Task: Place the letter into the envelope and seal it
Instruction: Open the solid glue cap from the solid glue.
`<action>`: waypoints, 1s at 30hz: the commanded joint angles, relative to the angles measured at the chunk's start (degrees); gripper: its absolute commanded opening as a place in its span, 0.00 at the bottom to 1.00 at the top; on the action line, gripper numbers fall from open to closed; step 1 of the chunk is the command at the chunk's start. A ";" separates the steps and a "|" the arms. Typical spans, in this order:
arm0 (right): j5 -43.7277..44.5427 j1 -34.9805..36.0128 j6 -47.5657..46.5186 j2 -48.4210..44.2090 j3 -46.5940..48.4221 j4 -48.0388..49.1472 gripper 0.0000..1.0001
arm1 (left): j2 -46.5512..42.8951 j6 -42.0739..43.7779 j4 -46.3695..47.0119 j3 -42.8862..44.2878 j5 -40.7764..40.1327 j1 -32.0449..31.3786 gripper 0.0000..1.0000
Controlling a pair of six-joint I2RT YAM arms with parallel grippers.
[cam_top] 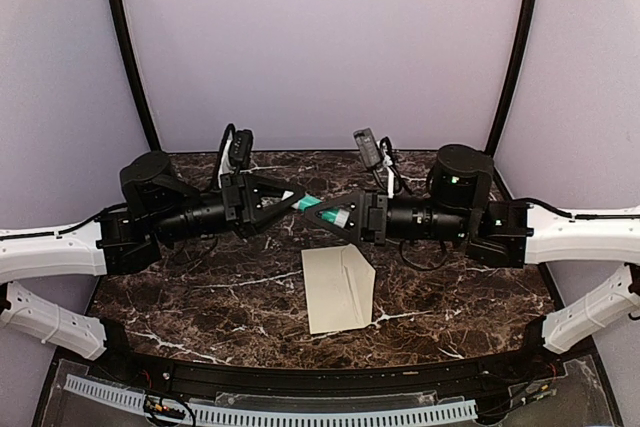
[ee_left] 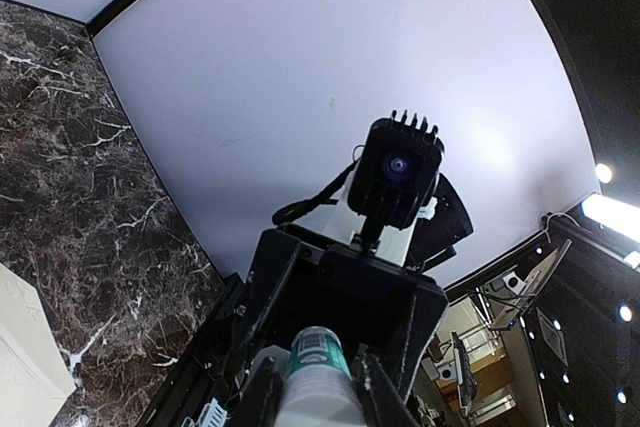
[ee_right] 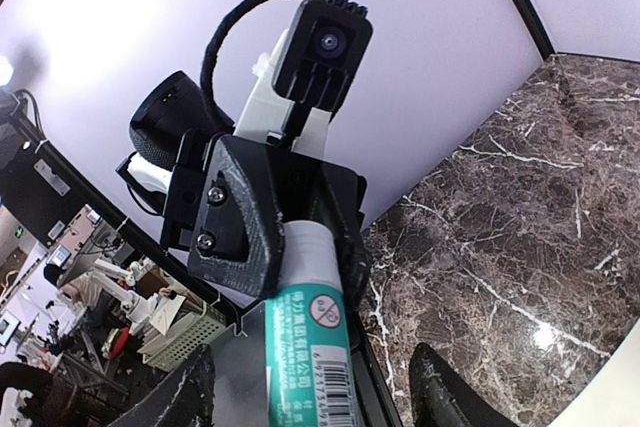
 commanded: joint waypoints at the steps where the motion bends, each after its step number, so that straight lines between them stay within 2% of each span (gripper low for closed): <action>1: -1.21 0.82 1.21 1.20 2.33 6.02 0.57 | 0.20 0.28 3.08 -0.40 1.02 -0.20 0.00; 8: 0.23 0.90 2.48 1.24 1.97 7.44 0.39 | 0.06 0.47 3.38 -0.44 1.11 -0.22 0.00; 15: 1.79 0.97 3.13 1.06 1.68 6.53 0.07 | -0.25 0.53 3.50 -0.66 1.71 -0.21 0.00; 17: 2.52 0.97 2.87 0.61 1.37 5.96 0.02 | -0.65 0.72 2.74 -0.60 1.72 -0.17 0.13; 18: 2.94 0.97 2.89 0.34 1.21 5.84 0.01 | -0.85 0.82 1.92 -0.61 1.54 -0.17 0.26; 20: 3.22 0.92 2.75 0.05 0.93 5.48 0.00 | -1.84 1.34 0.16 -0.75 0.25 -0.18 0.41; 22: 2.66 0.94 2.49 0.08 1.10 5.00 0.00 | -2.99 2.26 -1.97 -0.80 -1.36 -0.17 0.45; 24: 2.20 0.97 2.43 0.17 1.16 4.80 0.00 | -3.86 2.63 -3.30 -0.87 -2.40 -0.23 0.44; 27: 1.70 0.95 2.37 0.60 1.23 4.68 0.00 | -4.10 2.55 -3.46 -0.78 -2.60 -0.20 0.33; 30: 1.17 0.95 2.18 0.93 1.63 4.34 0.00 | -3.71 2.22 -3.04 -0.66 -2.15 -0.17 0.29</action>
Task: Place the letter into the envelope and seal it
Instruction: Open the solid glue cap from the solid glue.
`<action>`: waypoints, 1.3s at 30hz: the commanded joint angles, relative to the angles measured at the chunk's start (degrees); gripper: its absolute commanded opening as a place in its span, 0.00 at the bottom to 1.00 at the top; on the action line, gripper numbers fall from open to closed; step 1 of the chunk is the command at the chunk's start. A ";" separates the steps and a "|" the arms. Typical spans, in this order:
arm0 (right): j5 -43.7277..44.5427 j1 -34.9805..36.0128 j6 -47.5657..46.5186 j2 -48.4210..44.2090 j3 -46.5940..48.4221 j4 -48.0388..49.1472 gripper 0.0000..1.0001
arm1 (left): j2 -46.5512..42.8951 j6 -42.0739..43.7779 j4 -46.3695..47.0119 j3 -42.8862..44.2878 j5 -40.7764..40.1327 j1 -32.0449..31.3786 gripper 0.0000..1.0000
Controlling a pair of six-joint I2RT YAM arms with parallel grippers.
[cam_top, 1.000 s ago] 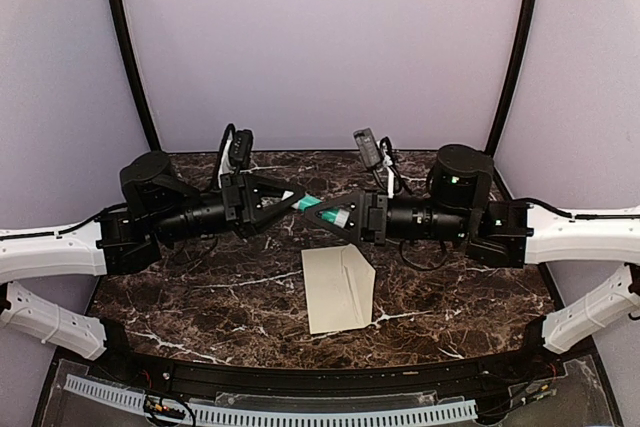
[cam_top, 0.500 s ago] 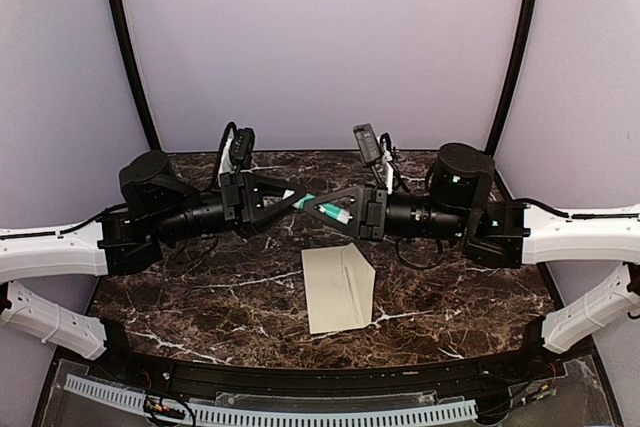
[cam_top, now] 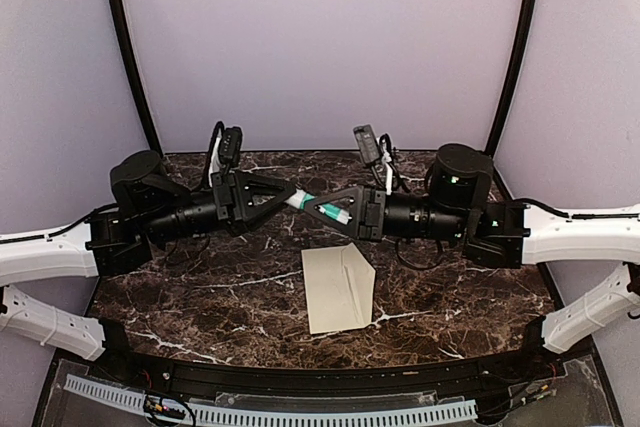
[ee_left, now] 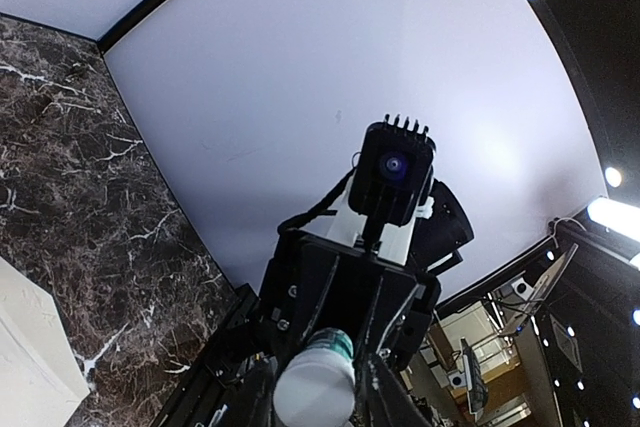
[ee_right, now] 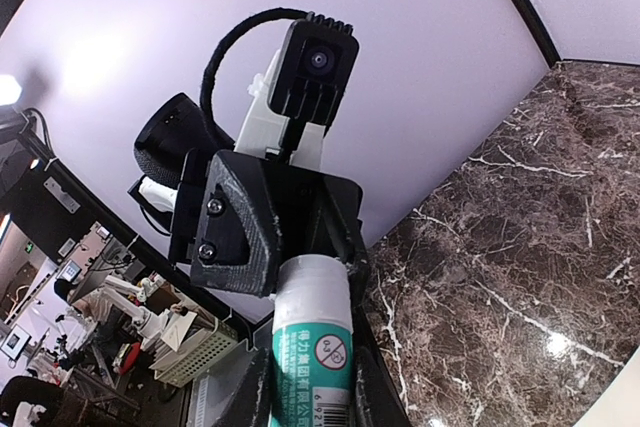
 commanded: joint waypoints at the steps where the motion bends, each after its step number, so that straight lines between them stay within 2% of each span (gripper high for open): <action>1: -0.68 0.38 -0.31 -0.10 1.25 0.67 0.00 | -0.51 0.65 -0.20 -0.31 -0.03 -0.16 0.28; 11: -0.80 0.35 -0.71 0.30 1.76 0.43 0.00 | 2.01 -0.16 0.94 0.38 2.67 -0.20 0.35; 18: -0.34 0.39 -1.04 0.21 1.76 -0.24 0.00 | 1.78 -0.04 1.59 0.12 1.62 -0.11 0.04; 20: -0.12 0.40 -1.12 0.14 1.61 -0.30 0.00 | 1.60 -0.10 1.74 -0.01 1.49 -0.09 0.00; 32: 0.47 -1.86 -0.17 -2.83 -1.95 0.12 0.00 | -3.80 -2.90 1.67 -3.53 3.39 5.87 0.00; 39: 1.22 -2.89 -0.30 -5.87 -3.66 -1.96 0.00 | -10.11 -1.41 -5.12 -4.64 3.04 12.57 0.00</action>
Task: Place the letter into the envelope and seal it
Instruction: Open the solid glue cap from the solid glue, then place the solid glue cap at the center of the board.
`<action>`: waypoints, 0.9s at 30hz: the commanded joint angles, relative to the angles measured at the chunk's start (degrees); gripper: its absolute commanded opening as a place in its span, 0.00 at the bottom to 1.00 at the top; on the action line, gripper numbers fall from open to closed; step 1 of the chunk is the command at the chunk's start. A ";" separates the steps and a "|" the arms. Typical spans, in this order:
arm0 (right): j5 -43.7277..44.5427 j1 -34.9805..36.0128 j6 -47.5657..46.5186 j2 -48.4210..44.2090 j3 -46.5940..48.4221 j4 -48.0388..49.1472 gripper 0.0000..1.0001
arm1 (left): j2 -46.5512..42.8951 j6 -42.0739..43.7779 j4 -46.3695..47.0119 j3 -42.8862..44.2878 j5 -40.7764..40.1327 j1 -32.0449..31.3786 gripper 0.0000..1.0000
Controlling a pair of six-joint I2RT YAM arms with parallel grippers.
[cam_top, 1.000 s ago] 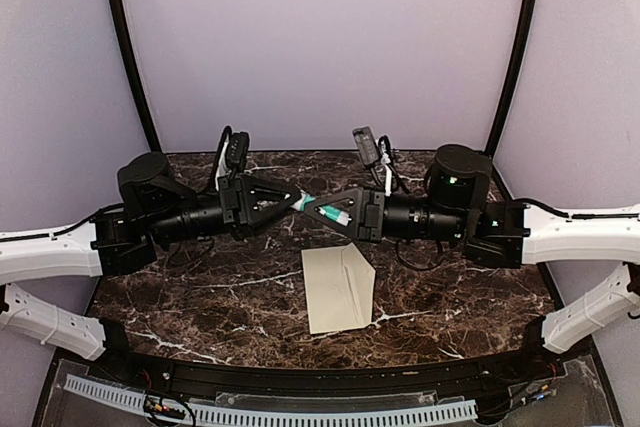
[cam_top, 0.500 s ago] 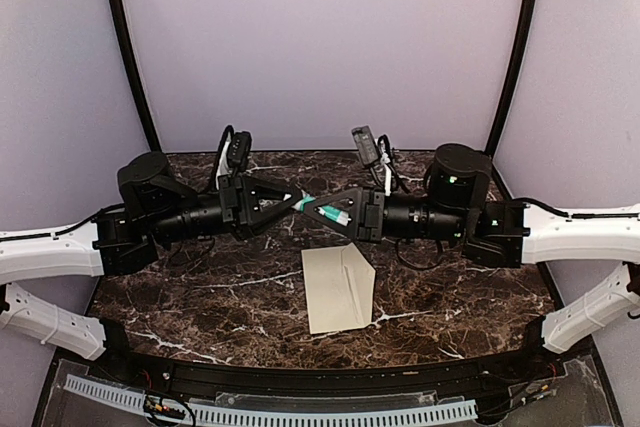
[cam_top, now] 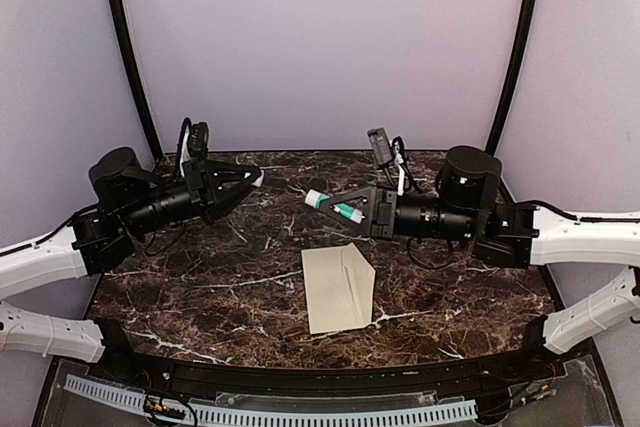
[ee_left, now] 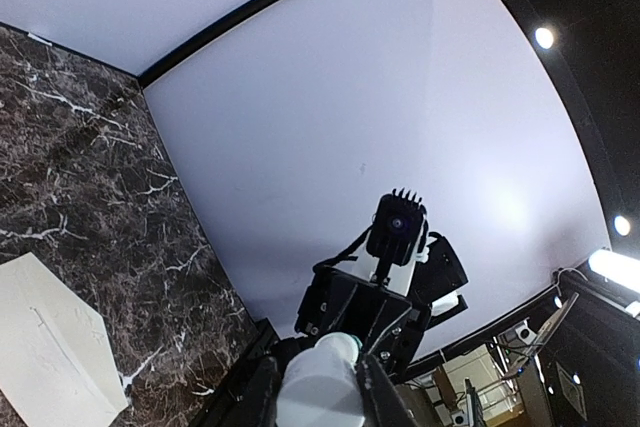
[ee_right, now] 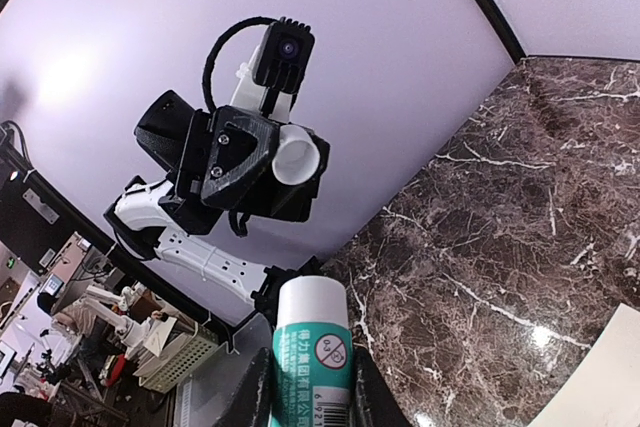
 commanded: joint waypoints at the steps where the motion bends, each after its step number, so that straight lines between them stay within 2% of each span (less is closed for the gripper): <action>1: 1.08 -0.51 -0.05 -3.24 -1.06 0.60 0.00 | -5.26 2.21 -4.29 -0.54 -1.23 2.62 0.00; 5: 1.55 -0.91 -0.16 -4.18 -2.00 0.32 0.00 | -6.69 8.15 -12.78 0.07 -3.81 5.48 0.00; 10: 1.67 -0.93 -0.85 -4.69 -1.68 -0.71 0.00 | -3.94 19.90 -40.44 1.22 -11.64 14.76 0.00; 12: 2.25 -0.89 -1.27 -5.31 -1.67 -1.78 0.00 | -1.69 23.36 -46.23 0.74 -16.22 16.90 0.00; 15: 3.37 -0.87 -1.94 -6.16 -2.14 -2.88 0.00 | 0.35 26.87 -47.19 -2.07 -22.84 19.82 0.00; 18: 3.54 -0.89 -2.30 -6.32 -2.06 -3.33 0.00 | 2.97 28.44 -45.08 -6.51 -22.12 26.66 0.00; 21: 2.72 -0.89 -2.31 -5.98 -1.72 -3.49 0.00 | 4.76 28.25 -41.18 -9.13 -21.18 29.58 0.00; 27: 3.11 -0.92 -2.57 -6.39 -1.91 -3.85 0.00 | 9.45 29.03 -38.32 -11.13 -24.83 34.77 0.00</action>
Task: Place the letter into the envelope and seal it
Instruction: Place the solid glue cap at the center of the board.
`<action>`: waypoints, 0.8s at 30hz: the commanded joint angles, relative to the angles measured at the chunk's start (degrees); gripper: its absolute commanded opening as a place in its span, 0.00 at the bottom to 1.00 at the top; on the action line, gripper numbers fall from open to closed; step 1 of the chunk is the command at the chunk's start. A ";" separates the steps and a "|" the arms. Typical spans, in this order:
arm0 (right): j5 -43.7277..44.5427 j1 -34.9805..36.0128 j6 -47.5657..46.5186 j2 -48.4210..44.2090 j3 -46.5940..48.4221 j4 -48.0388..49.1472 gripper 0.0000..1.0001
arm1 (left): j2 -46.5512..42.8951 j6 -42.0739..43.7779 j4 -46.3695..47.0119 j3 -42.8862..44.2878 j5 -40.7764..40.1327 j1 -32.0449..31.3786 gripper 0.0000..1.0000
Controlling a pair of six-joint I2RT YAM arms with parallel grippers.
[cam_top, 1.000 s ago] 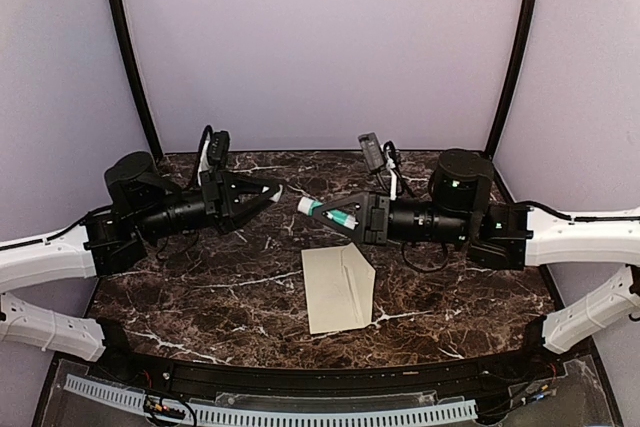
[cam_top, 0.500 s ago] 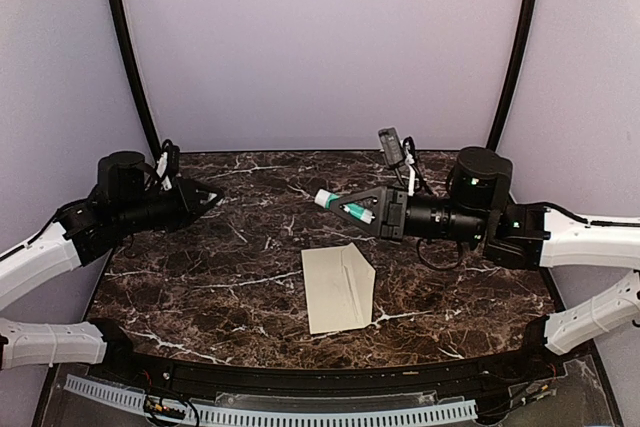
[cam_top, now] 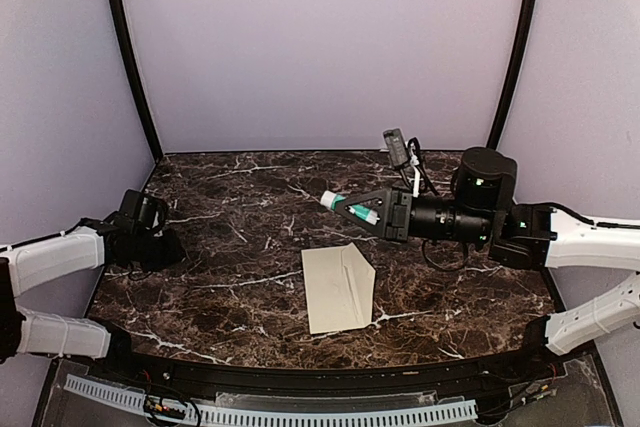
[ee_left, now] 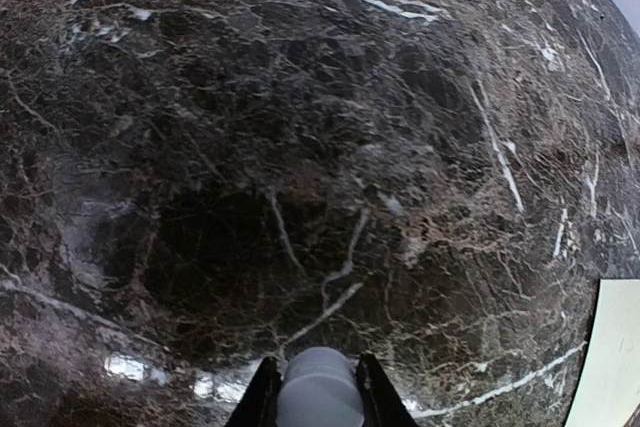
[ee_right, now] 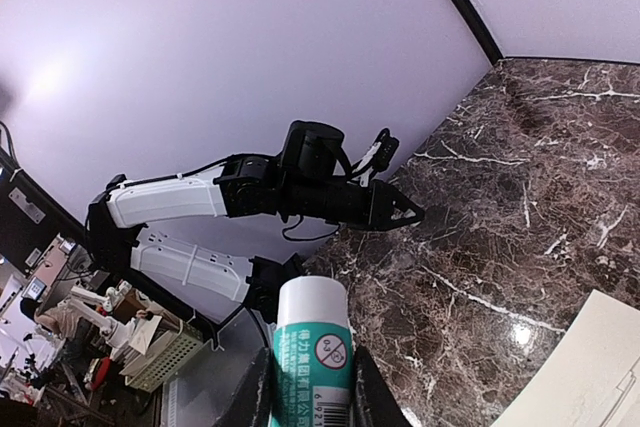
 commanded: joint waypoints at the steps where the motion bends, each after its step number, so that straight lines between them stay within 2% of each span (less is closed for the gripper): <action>1: 0.65 -0.25 -1.00 -1.11 -0.25 1.31 0.00 | 3.67 2.55 2.40 -0.43 -3.15 4.39 0.00; 8: 0.90 -0.20 -0.77 -0.99 -0.61 1.23 0.00 | 8.66 3.24 6.91 -1.46 -1.83 7.85 0.01; 17: 0.89 -0.26 -1.04 -0.72 -0.08 0.78 0.00 | 12.25 3.78 8.46 -2.11 -2.22 8.82 0.12; 19: 0.89 -0.27 -0.97 -0.66 -0.14 0.79 0.00 | 12.39 3.80 8.69 -2.25 -1.79 8.86 0.17; 23: 0.78 -0.26 -0.86 -0.51 -0.12 0.83 0.00 | 11.99 4.82 8.64 -2.49 -1.43 8.82 0.41; 24: 0.76 -0.22 -0.91 -0.52 -0.08 0.79 0.00 | 11.53 5.07 8.60 -2.70 -1.51 8.83 0.50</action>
